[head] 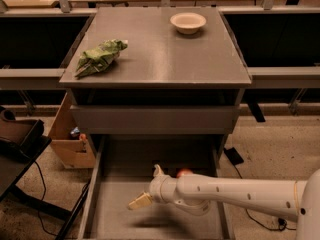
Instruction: Place apple into middle drawer
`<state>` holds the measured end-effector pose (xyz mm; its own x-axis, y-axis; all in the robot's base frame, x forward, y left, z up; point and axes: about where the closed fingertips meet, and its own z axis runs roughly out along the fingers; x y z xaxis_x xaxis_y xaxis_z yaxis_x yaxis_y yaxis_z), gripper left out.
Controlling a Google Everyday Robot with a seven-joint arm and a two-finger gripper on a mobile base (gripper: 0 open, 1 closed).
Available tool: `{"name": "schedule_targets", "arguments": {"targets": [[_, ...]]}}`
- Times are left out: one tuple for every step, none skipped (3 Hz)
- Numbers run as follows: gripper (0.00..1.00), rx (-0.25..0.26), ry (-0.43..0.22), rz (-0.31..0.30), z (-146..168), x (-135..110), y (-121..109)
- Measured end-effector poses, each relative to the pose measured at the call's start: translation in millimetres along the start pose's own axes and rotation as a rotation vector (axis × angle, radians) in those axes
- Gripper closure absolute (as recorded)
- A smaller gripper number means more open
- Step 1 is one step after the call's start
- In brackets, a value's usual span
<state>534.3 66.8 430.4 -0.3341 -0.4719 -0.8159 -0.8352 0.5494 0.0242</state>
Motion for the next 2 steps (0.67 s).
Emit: {"name": "schedule_targets", "arguments": {"targets": [[0.0,-0.116,0.116,0.017,-38,2,49],[0.0,-0.193,0.247,0.056,-83,11,96]]}}
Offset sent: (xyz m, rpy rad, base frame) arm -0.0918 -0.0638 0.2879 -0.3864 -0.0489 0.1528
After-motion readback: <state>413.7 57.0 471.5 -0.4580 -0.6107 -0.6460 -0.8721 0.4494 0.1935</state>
